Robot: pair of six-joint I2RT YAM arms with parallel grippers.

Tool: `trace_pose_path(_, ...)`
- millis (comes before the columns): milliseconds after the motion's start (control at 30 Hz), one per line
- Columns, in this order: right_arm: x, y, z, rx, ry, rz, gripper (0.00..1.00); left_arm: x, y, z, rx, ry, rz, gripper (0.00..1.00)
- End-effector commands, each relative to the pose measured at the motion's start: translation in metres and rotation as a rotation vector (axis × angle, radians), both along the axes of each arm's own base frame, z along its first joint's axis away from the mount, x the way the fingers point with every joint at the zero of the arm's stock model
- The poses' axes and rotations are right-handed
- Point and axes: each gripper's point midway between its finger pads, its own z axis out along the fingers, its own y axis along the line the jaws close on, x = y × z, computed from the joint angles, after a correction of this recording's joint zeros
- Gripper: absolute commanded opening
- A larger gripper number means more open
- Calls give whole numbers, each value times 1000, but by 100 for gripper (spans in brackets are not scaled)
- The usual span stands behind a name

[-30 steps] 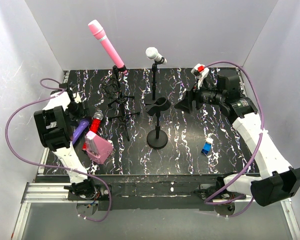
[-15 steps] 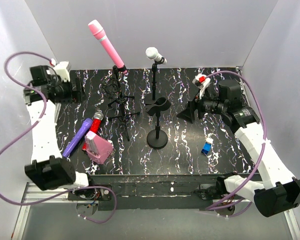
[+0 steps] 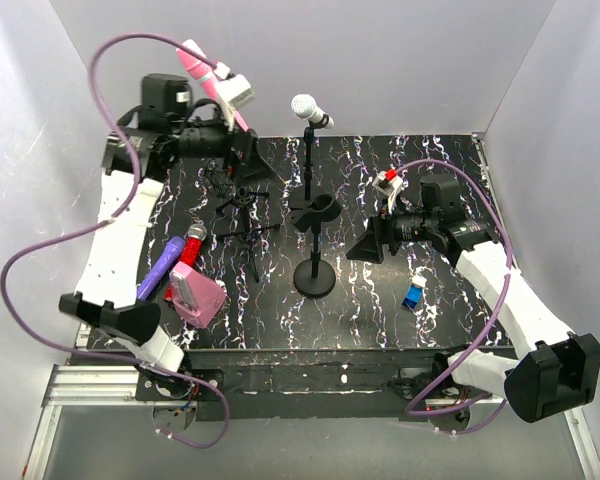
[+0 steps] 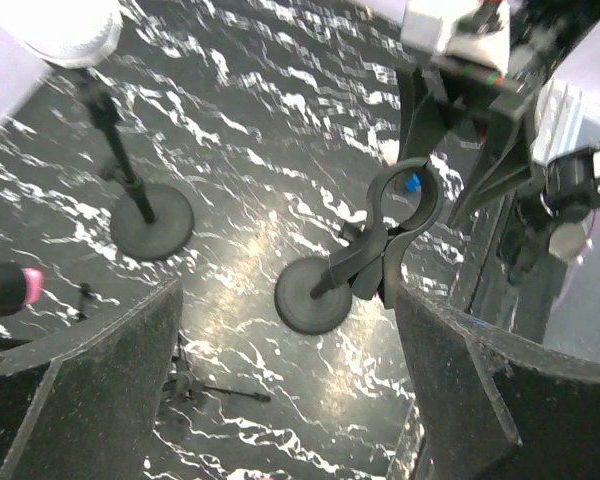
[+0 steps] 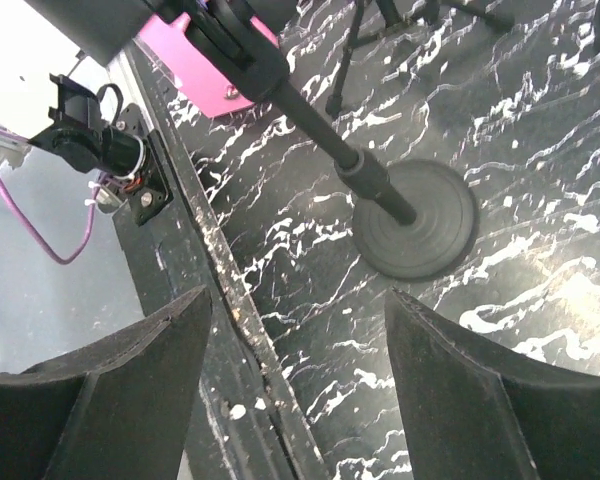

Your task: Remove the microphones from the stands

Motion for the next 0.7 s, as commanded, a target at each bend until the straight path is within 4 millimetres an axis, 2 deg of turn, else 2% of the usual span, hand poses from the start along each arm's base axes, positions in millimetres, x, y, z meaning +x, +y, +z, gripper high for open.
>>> trace_pose_path(0,8,10,29,73,-185,70,76,-13,-10,-26,77,46,-50,87)
trace_pose_path(67,15,12,47,79,-250,64,75,-18,-9,-33,93,46,-47,87)
trace_pose_path(200,20,7,98,47,-439,77,77,-21,-2,-42,140,6,-38,87)
trace_pose_path(300,12,6,129,-27,-581,141,80,-19,0,-51,140,18,-10,87)
trace_pose_path(400,15,5,135,-88,-568,135,79,-14,-1,-54,123,26,26,87)
trace_pose_path(433,17,3,128,-101,-537,115,78,-9,-2,-56,124,19,32,87)
trace_pose_path(500,7,-2,116,-91,-549,106,77,1,-5,-60,134,15,42,86)
trace_pose_path(567,9,-3,108,-30,-638,40,77,18,-2,-61,174,17,78,84)
trace_pose_path(667,9,-5,108,121,-725,-104,80,24,6,-66,274,4,72,82)
